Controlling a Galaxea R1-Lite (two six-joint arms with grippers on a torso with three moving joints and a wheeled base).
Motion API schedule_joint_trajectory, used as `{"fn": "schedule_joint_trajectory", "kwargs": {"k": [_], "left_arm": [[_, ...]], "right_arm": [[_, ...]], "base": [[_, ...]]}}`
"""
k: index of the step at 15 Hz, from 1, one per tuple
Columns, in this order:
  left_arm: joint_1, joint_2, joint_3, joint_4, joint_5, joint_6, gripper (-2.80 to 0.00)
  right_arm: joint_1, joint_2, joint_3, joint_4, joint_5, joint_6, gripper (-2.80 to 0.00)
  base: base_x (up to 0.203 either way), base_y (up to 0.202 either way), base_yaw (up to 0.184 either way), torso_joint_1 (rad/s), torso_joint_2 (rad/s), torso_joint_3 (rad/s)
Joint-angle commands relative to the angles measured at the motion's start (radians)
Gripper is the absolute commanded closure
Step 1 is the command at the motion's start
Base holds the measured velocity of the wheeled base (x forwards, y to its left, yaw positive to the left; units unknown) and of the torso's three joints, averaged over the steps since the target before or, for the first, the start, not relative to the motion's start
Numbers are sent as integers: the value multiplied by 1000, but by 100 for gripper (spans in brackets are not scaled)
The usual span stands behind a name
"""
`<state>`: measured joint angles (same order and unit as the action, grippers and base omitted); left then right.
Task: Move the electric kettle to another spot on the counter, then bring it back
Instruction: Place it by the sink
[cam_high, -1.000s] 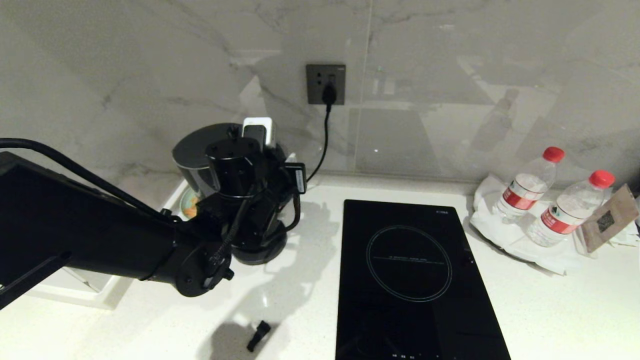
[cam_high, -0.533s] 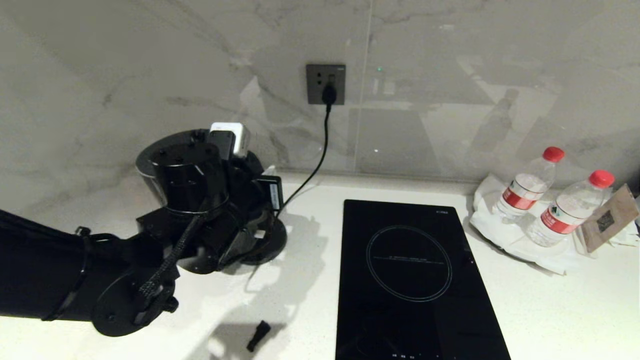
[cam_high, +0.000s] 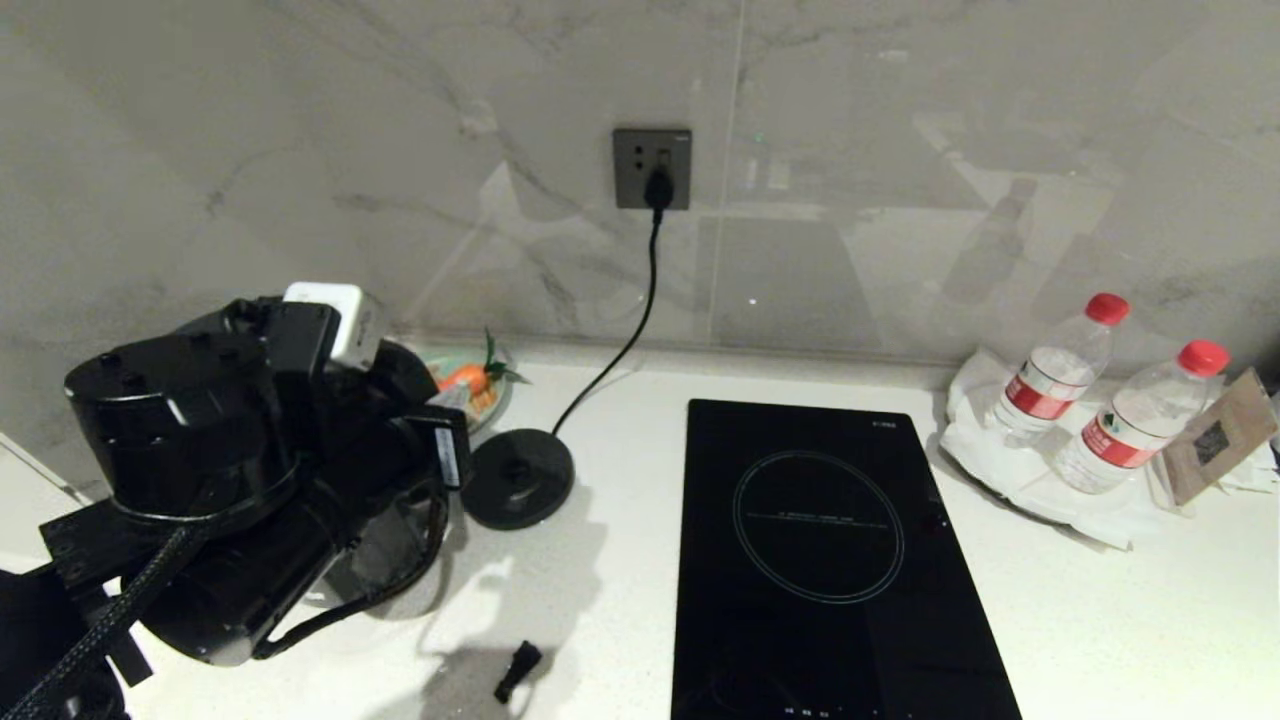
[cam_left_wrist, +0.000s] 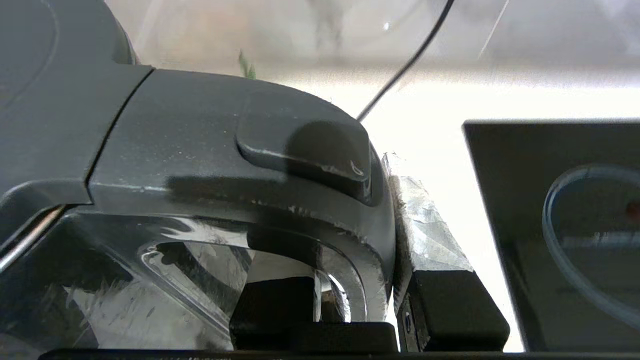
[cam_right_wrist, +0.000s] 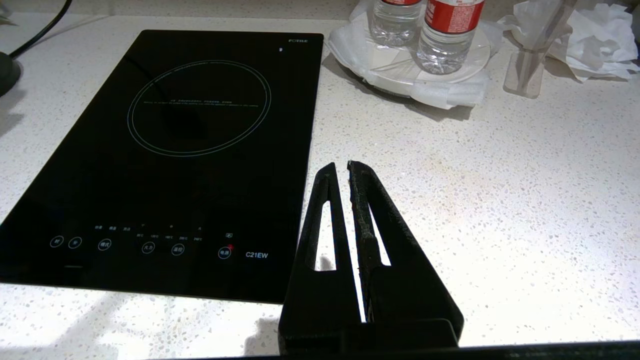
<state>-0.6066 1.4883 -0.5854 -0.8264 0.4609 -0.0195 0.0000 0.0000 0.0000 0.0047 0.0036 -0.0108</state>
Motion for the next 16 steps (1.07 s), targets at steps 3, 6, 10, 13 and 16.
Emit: {"fn": "schedule_joint_trajectory", "kwargs": {"k": [3,6,10,13,16], "left_arm": [[4,-125,119,-8,9,-17,0],[4,-210,200,-2,10,-17,0],[36,-235,261,-2,9,-27,0],[54,-266,281,-1,9,-43,0],[58,-298,292,21,9,-46,0]], "right_arm": [[0,0,0,0,1,0,0],[0,0,0,0,-1,0,0],[0,0,0,0,1,0,0],[0,0,0,0,0,0,0],[0,0,0,0,1,0,0]], "base": [[0,0,0,0,0,0],[0,0,0,0,0,0],[0,0,0,0,0,0],[0,0,0,0,0,0],[0,0,0,0,0,0]]}}
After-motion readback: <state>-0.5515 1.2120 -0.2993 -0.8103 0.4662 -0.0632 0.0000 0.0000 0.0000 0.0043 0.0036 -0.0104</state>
